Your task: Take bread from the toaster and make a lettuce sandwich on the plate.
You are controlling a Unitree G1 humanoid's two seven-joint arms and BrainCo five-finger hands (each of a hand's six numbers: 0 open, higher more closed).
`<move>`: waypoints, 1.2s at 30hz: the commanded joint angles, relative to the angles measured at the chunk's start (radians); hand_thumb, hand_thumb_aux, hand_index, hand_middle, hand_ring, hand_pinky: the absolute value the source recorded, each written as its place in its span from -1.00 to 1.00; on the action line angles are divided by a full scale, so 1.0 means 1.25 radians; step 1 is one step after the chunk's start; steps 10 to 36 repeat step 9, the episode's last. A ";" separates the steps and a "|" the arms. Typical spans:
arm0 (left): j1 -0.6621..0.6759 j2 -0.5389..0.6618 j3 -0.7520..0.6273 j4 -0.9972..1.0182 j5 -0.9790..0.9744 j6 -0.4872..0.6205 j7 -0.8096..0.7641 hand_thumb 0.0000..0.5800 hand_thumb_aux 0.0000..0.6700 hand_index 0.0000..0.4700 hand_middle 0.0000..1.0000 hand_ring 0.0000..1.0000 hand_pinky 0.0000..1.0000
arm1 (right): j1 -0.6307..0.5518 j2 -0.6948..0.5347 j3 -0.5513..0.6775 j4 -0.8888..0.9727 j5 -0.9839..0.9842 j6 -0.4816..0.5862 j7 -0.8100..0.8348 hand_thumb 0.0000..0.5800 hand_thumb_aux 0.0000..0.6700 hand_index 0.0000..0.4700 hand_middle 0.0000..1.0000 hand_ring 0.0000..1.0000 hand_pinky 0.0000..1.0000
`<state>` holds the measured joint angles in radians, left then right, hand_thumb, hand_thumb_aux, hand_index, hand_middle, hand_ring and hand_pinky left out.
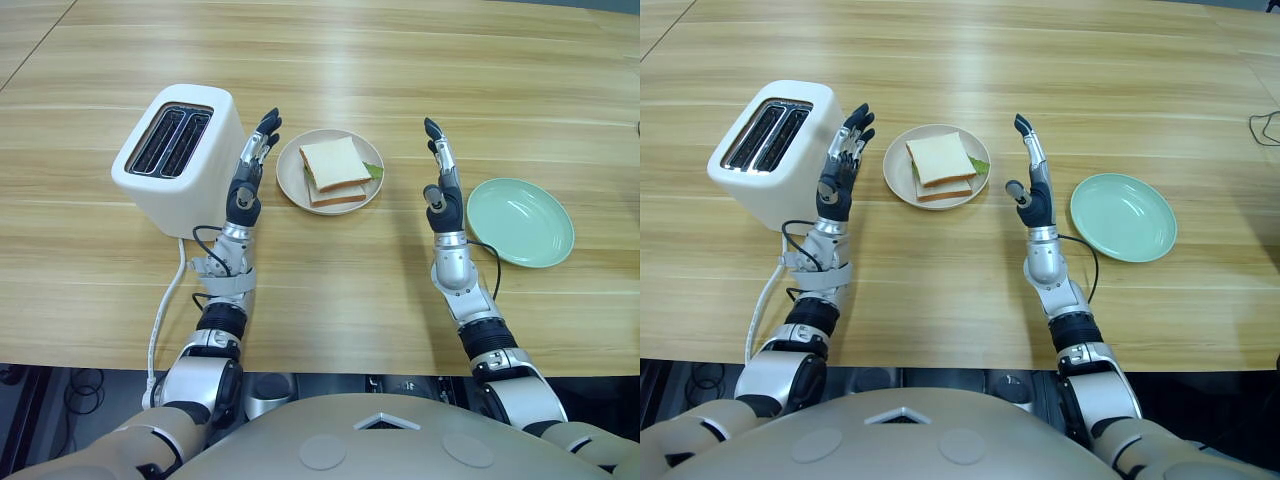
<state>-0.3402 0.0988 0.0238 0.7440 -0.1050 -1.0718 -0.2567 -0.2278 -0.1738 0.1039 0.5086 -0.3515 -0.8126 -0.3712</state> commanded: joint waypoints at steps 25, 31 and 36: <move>-0.005 0.001 0.003 0.017 0.005 0.002 -0.008 -1.00 -1.00 -1.00 -1.00 -1.00 -1.00 | -0.012 0.000 -0.009 0.027 -0.003 0.002 0.004 -1.00 -1.00 -1.00 -1.00 -1.00 -1.00; -0.005 0.001 0.003 0.017 0.005 0.002 -0.008 -1.00 -1.00 -1.00 -1.00 -1.00 -1.00 | -0.012 0.000 -0.009 0.027 -0.003 0.002 0.004 -1.00 -1.00 -1.00 -1.00 -1.00 -1.00; -0.005 0.001 0.003 0.017 0.005 0.002 -0.008 -1.00 -1.00 -1.00 -1.00 -1.00 -1.00 | -0.012 0.000 -0.009 0.027 -0.003 0.002 0.004 -1.00 -1.00 -1.00 -1.00 -1.00 -1.00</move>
